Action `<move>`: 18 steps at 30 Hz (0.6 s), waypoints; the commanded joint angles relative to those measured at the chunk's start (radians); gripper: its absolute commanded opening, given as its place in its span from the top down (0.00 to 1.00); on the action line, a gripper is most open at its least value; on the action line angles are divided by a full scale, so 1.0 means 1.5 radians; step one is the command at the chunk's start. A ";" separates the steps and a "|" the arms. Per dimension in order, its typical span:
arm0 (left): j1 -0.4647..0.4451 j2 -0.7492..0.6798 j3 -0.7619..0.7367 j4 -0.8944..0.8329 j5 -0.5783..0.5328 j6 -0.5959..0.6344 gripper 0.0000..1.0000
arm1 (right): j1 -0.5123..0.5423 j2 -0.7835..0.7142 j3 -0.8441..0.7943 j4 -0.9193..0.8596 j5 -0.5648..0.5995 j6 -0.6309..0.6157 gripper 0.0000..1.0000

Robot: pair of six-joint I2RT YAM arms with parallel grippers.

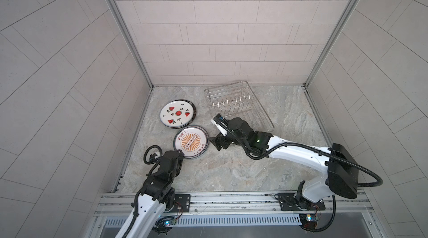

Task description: Unload the plates from the dish rack

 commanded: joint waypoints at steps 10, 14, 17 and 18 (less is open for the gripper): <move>0.002 0.017 0.056 -0.033 -0.170 0.072 0.39 | -0.018 -0.166 -0.062 -0.010 0.111 0.022 0.07; 0.002 0.039 0.029 0.118 -0.299 0.155 0.16 | -0.062 -0.237 -0.102 0.018 0.169 0.008 0.01; 0.002 0.074 0.034 0.261 -0.301 0.254 0.10 | -0.161 -0.244 -0.103 0.000 0.192 0.016 0.00; 0.002 0.088 0.038 0.315 -0.288 0.304 0.06 | -0.209 -0.238 -0.091 -0.025 0.199 0.052 0.00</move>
